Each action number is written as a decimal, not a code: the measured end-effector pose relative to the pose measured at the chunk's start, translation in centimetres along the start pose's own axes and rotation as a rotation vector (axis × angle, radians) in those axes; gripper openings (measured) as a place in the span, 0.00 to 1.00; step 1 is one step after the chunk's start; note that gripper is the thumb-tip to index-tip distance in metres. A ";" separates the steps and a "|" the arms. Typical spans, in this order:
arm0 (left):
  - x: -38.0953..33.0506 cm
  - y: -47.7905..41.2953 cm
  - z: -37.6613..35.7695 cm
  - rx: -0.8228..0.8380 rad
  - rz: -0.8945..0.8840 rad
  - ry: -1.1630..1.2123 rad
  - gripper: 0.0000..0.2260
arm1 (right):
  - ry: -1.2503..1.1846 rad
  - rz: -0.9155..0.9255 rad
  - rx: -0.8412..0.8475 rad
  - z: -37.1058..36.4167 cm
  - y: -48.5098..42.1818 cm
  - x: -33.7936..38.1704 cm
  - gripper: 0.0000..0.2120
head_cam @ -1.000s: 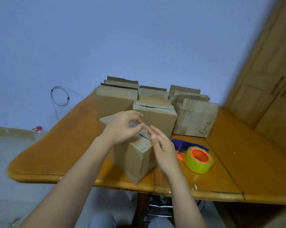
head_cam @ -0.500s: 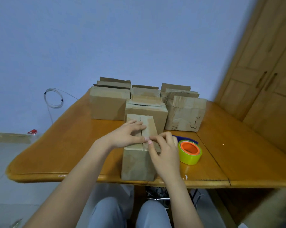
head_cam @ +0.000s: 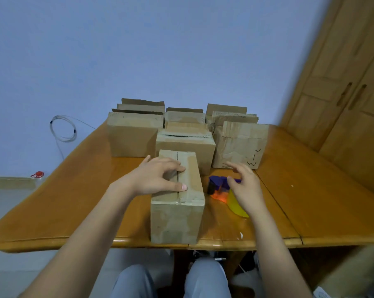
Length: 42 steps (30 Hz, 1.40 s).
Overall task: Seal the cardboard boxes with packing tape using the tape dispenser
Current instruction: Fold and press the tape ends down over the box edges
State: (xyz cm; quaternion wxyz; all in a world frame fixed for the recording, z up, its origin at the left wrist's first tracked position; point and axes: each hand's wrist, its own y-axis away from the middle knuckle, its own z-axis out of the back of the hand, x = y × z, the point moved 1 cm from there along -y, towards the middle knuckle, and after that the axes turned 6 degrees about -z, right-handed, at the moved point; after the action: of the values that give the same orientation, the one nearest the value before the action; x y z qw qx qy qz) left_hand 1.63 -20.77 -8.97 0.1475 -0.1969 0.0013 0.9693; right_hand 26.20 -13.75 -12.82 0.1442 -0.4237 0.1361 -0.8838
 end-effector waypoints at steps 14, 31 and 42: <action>0.1 -2.7 -1.2 0.039 -0.048 -0.099 0.38 | 0.741 -0.058 0.485 0.0 -6.5 -6.7 0.28; -1.4 -3.9 -1.8 -0.035 -0.079 0.018 0.40 | 0.291 0.298 -0.156 5.2 -9.8 -1.1 0.20; -1.6 -5.1 1.3 -0.830 -0.046 0.379 0.19 | 0.243 0.463 -0.126 5.0 -11.9 4.4 0.19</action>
State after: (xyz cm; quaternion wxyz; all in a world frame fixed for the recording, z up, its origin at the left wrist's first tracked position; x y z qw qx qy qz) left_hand 3.97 -16.27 -6.84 0.0750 -0.4134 -0.3646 0.8310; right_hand 25.86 -5.04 -2.32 0.2985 -0.2803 0.3002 -0.8615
